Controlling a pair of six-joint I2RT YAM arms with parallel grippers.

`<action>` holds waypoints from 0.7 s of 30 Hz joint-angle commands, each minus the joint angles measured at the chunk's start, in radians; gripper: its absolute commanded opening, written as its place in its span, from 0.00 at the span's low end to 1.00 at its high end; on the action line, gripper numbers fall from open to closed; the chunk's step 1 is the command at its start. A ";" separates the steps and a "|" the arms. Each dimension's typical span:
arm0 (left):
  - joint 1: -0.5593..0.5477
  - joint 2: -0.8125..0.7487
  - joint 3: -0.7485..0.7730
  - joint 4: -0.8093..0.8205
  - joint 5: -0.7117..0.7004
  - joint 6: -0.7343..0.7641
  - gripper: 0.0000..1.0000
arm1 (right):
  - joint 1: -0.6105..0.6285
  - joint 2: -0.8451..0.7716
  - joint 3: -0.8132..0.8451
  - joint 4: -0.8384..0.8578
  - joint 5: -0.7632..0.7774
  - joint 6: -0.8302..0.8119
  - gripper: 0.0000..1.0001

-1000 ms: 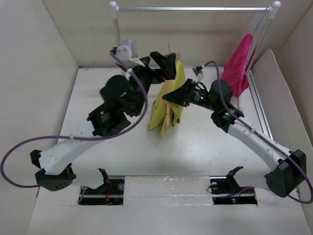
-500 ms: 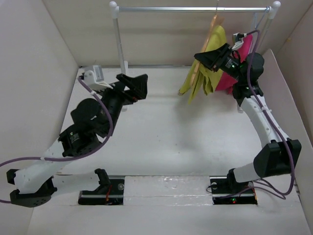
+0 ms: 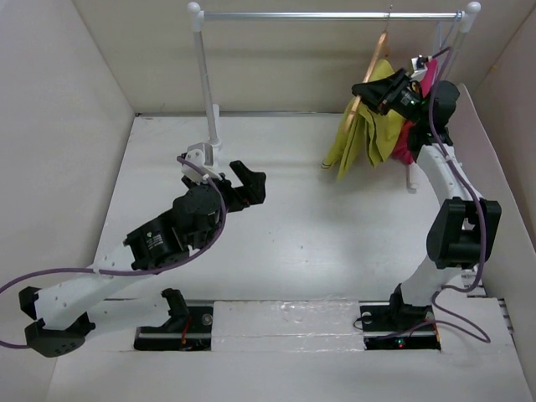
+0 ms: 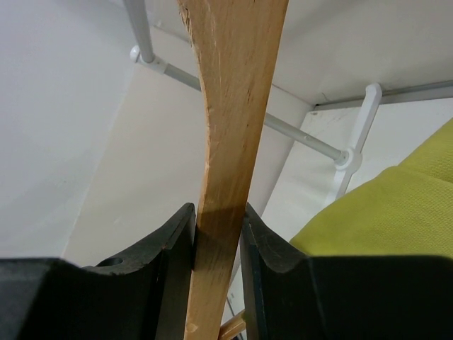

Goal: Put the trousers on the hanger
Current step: Place the hanger at the clothesline.

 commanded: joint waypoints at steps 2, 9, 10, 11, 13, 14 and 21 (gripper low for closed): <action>-0.001 -0.011 -0.029 -0.009 0.013 -0.066 0.99 | -0.059 -0.026 0.102 0.298 -0.015 -0.014 0.00; -0.001 0.023 -0.039 -0.013 0.024 -0.069 0.99 | -0.119 -0.029 -0.005 0.300 -0.015 -0.021 0.00; -0.001 0.026 -0.038 -0.013 0.022 -0.064 0.99 | -0.119 -0.028 -0.018 0.301 -0.018 -0.025 0.00; -0.001 0.032 -0.035 -0.016 0.021 -0.063 0.99 | -0.128 -0.020 -0.025 0.300 -0.025 -0.028 0.00; -0.001 0.050 -0.027 -0.027 0.021 -0.060 0.99 | -0.128 -0.018 -0.044 0.295 -0.045 -0.042 0.07; -0.001 0.059 -0.027 -0.030 0.021 -0.052 0.99 | -0.128 -0.023 -0.056 0.286 -0.044 -0.050 0.17; -0.001 0.242 0.054 -0.095 0.138 -0.026 0.99 | -0.159 -0.115 -0.064 -0.022 -0.051 -0.275 0.72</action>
